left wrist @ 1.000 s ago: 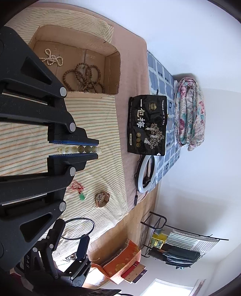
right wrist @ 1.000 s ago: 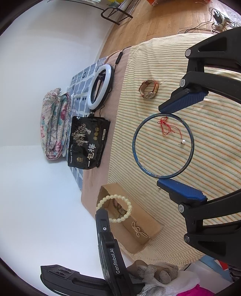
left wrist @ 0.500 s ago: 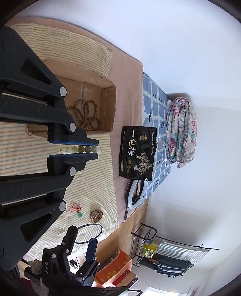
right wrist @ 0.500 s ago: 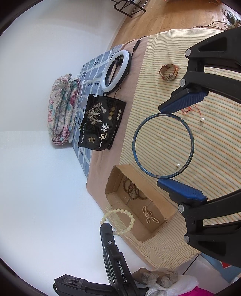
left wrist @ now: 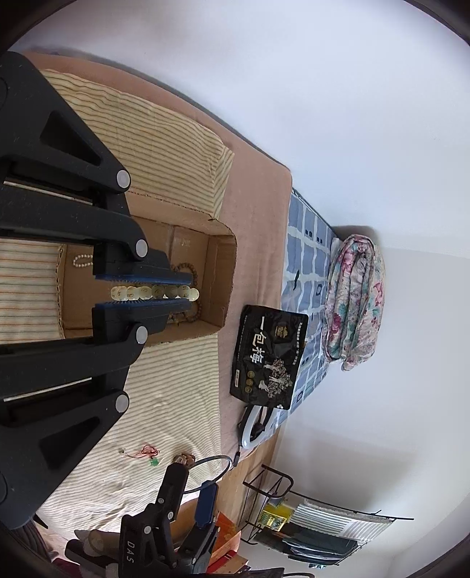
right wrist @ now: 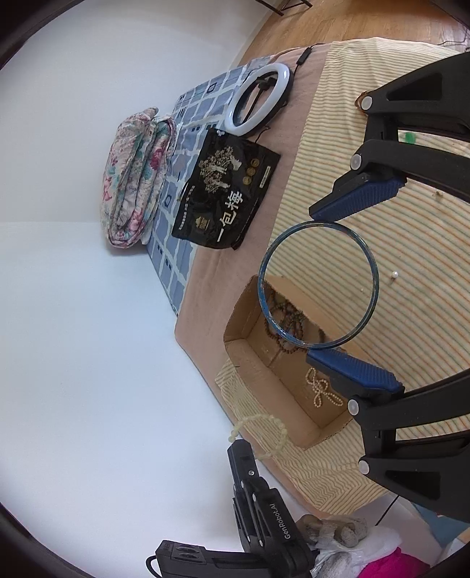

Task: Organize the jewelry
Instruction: 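Carry the cream bracelet with left tool while right carries the blue bangle to the box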

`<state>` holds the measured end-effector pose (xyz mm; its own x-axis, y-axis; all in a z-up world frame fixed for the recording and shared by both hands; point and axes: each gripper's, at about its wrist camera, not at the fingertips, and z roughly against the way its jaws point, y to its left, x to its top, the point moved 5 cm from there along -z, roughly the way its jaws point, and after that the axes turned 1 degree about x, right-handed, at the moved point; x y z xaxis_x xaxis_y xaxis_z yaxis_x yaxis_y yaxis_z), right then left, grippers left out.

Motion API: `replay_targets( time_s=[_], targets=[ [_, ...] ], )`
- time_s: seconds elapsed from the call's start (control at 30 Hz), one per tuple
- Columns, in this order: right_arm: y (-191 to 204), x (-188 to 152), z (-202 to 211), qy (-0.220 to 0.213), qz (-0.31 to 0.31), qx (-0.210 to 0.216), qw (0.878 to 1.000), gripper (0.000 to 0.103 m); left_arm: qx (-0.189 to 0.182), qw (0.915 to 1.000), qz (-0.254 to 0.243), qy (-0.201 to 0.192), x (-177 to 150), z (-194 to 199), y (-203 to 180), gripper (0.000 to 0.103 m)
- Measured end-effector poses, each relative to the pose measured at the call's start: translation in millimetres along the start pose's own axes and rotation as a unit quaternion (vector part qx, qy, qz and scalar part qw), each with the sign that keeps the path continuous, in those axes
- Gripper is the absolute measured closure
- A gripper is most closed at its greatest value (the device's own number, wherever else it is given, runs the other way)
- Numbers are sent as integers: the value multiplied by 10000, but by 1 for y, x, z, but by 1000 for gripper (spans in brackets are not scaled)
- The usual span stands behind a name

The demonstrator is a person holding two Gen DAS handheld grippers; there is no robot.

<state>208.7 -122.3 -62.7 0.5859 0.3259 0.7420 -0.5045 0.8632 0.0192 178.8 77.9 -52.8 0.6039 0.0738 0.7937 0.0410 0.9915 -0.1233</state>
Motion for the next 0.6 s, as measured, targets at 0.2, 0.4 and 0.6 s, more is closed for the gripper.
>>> replay_targets(
  time_s=[0.2, 0.4, 0.6],
  targets=[
    [27, 18, -25, 73, 246, 134, 9996, 29, 93, 9998, 138, 73, -7, -8, 23, 98],
    [45, 29, -52, 139, 269, 265, 9992, 29, 113, 9995, 243, 191, -17, -18, 36, 98],
    [52, 30, -85, 310, 103, 424, 9986, 29, 104, 9990, 311, 318, -26, -27, 44, 98]
  ],
)
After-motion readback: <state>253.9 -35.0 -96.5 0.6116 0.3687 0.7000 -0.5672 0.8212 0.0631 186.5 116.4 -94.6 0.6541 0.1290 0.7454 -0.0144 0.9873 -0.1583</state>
